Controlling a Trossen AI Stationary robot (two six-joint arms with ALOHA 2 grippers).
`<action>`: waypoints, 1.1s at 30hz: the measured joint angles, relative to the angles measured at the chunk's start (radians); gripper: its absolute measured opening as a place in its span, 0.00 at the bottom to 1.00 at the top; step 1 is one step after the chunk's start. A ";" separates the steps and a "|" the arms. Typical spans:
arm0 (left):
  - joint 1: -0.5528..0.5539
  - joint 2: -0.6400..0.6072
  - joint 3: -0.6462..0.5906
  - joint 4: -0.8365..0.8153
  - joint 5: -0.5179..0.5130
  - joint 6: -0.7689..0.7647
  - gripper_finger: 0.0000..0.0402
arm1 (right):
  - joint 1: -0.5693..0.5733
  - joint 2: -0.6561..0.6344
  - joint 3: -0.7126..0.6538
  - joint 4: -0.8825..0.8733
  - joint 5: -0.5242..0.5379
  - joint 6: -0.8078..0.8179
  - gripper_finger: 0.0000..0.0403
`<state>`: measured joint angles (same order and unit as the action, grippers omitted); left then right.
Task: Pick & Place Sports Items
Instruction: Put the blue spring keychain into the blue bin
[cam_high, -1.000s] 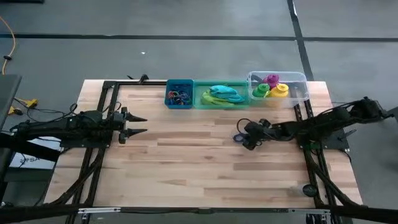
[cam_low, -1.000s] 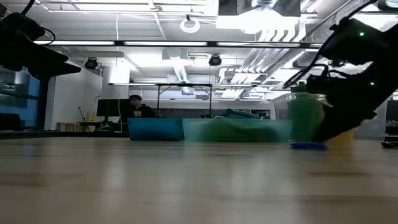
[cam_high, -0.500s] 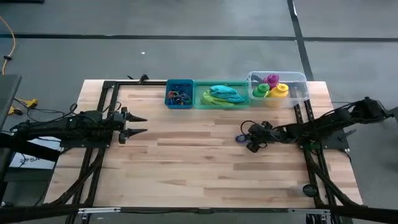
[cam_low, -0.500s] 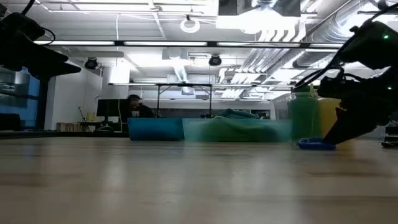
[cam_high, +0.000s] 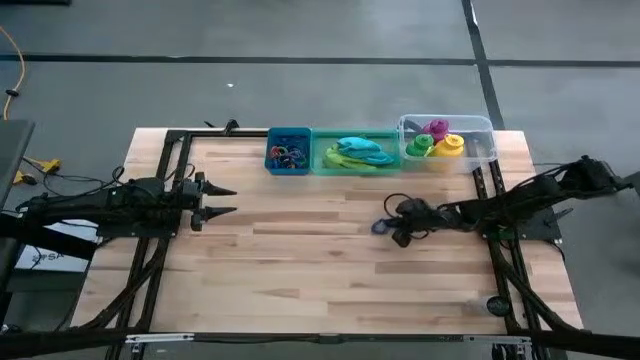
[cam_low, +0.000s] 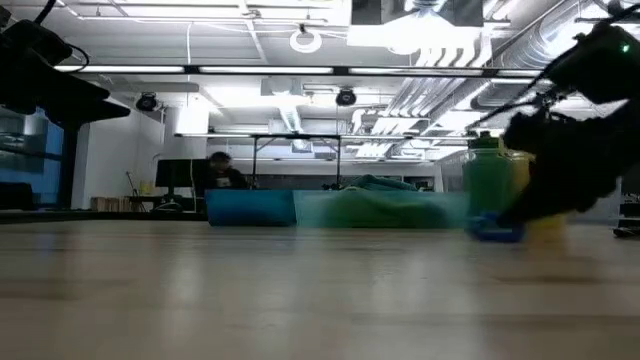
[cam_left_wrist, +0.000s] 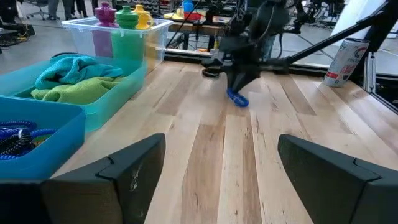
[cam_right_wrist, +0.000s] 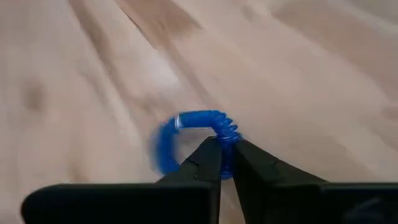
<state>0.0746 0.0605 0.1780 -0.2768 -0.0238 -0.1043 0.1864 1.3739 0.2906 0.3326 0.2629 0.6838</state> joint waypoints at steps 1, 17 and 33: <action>0.000 0.000 0.000 0.000 0.000 0.000 0.63 | 0.000 -0.001 0.003 0.034 0.008 -0.006 0.01; 0.000 0.000 0.000 0.000 0.000 0.000 0.63 | -0.104 -0.002 0.248 0.073 0.045 -0.382 0.01; 0.000 0.000 0.000 0.000 0.000 0.000 0.63 | -0.418 0.034 0.525 0.068 -0.133 -0.584 0.00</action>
<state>0.0746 0.0605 0.1780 -0.2771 -0.0242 -0.1040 -0.2321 1.4075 0.8160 0.4007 0.1296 0.1003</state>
